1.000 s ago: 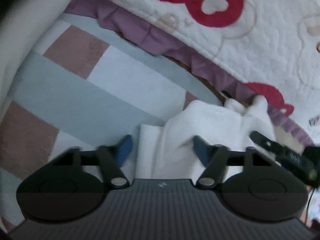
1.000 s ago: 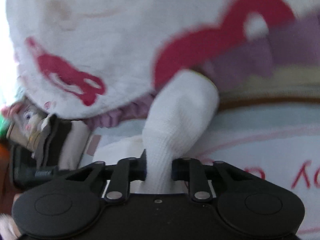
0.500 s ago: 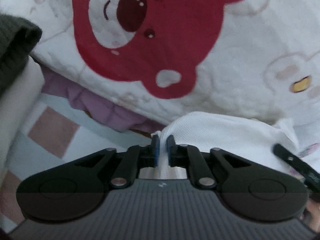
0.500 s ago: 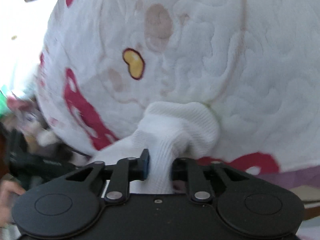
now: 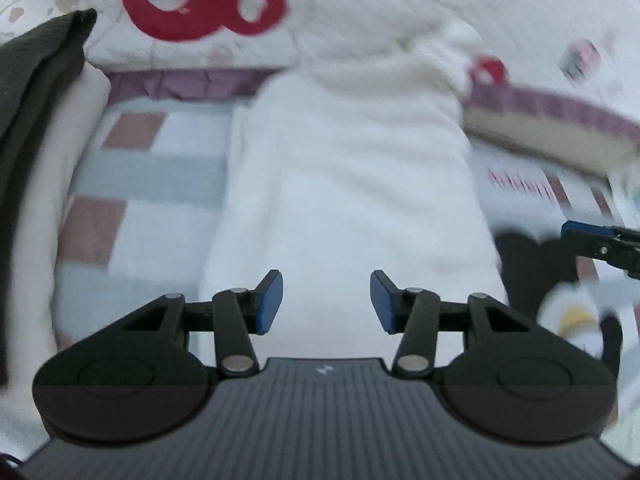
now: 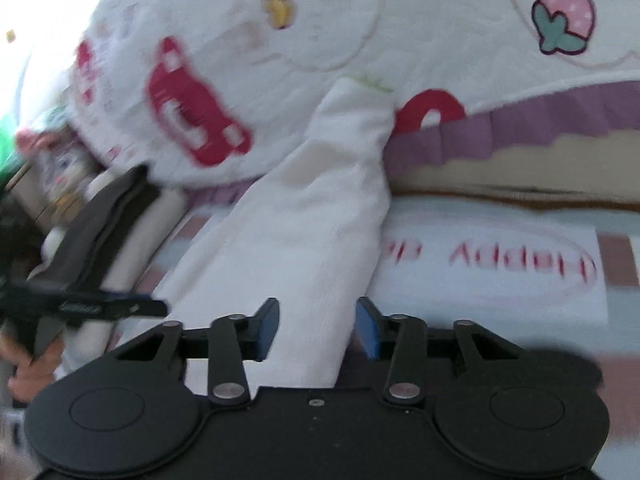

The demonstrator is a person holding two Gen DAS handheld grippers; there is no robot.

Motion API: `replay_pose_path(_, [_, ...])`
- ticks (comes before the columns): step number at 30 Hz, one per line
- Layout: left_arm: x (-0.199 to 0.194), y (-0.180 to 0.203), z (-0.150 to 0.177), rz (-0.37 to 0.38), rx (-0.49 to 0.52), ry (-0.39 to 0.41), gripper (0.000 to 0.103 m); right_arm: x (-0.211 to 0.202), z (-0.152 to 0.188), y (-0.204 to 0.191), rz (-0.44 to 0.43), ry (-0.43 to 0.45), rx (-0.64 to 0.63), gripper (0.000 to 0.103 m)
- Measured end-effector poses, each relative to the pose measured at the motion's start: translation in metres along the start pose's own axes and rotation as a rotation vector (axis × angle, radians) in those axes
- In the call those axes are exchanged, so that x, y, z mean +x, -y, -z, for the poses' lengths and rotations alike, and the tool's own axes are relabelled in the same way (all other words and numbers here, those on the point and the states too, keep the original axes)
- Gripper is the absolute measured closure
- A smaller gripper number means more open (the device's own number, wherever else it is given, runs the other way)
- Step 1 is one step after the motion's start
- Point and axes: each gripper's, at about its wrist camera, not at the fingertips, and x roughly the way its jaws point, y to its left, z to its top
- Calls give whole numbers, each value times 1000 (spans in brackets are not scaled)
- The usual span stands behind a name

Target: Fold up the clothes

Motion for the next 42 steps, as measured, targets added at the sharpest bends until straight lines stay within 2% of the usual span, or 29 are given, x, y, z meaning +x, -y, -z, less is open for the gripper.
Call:
replay_pose_path(1, [-11,9,12,1,29,-7,56,-13,15,-10,1,-24,-37,97])
replay_pose_path(6, [-62,32,63,-55,98,-32,56,-70,99,-72,-8,-138,-241,98])
replay_pose_path(9, [-87,29,88,-104,85,-63,56,-96,150,-106,-34,-187,-382,96])
replay_pose_path(11, [-100,27,101,-146,77,-91,56,-114,176,-120,-69,-189,-447,94])
replay_pose_path(14, [-118,25,128,-200,92,-141,56,-135,205,-128,-119,-188,-473,86])
replay_pose_path(18, [-130,32,165,-229,161,-190,56,-139,236,-129,-102,-223,-519,85])
replay_pose_path(19, [-132,32,173,-225,171,-190,56,-140,242,-130,-101,-222,-531,84])
replay_pose_path(20, [-134,31,180,-221,173,-186,56,-142,246,-131,-105,-211,-541,79])
replay_pose_path(21, [-134,31,184,-212,170,-180,56,-144,249,-132,-102,-193,-549,67])
replay_pose_path(23, [-133,33,189,-171,148,-159,56,-146,253,-133,-81,-142,-563,58])
replay_pose_path(27, [-127,45,196,-41,130,-153,54,-133,256,-134,-61,-123,-604,58])
replay_pose_path(29, [-124,53,202,-5,148,-166,54,-123,256,-135,-36,-109,-635,60])
replay_pose_path(31, [-122,60,207,23,162,-171,54,-123,251,-127,-64,-82,-582,91])
replay_pose_path(32, [-123,63,209,31,186,-160,54,-126,247,-119,-87,-72,-517,101])
replay_pose_path(35, [-129,78,217,63,286,-116,53,-139,237,-94,-129,-12,-302,101])
replay_pose_path(37, [-131,87,220,114,348,-99,48,-142,234,-79,-143,-6,-187,101])
replay_pose_path(39, [-129,99,226,132,433,-97,47,-143,233,-65,-156,-3,-86,101])
replay_pose_path(42, [-122,116,231,129,523,-98,47,-141,235,-62,-143,-5,-62,101])
